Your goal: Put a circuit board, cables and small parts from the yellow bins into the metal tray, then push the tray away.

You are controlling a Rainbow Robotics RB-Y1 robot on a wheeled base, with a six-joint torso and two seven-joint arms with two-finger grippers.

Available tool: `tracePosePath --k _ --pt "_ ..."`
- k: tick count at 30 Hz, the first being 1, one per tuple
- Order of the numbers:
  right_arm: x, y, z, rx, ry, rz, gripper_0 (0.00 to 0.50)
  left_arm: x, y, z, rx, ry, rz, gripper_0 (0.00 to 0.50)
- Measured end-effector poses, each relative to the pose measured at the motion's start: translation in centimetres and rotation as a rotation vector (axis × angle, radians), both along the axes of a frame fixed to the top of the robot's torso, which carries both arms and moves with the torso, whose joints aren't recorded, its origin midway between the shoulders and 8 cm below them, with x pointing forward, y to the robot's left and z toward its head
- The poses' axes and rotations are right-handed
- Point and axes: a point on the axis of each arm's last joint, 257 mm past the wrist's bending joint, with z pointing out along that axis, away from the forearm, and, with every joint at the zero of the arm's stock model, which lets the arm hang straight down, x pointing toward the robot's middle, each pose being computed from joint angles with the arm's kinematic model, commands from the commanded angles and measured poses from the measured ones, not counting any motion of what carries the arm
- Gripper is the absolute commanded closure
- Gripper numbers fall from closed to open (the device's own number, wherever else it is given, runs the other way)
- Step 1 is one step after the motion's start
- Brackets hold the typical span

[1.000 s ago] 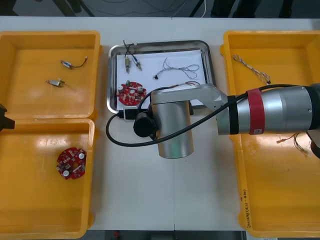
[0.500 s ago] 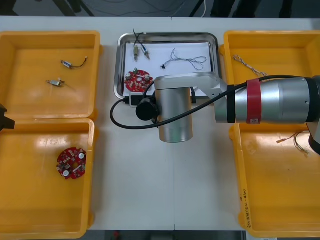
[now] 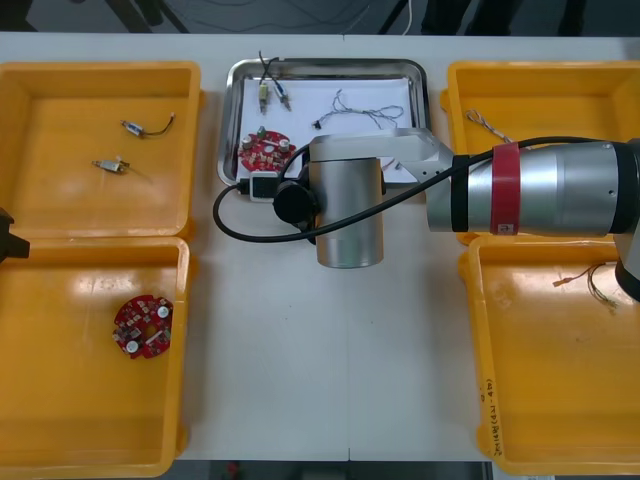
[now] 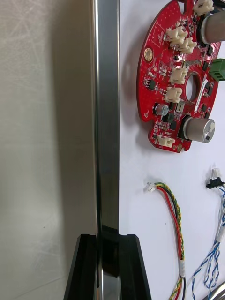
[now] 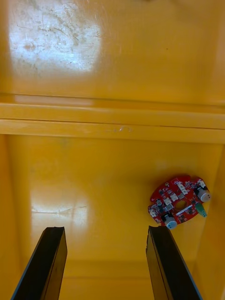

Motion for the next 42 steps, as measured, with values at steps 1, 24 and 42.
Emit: tracePosePath --k 1,24,42 --pt "0.2 0.0 0.0 0.004 -0.001 0.001 0.5 0.0 0.0 0.0 0.0 0.0 0.0 0.0" --pt "1.4 0.2 0.4 0.021 -0.014 -0.003 0.286 0.0 0.0 0.0 0.0 0.0 0.0 0.0" --pt "0.2 0.8 0.3 0.08 0.066 -0.045 0.0 0.0 0.0 0.0 0.0 0.0 0.0 0.0"
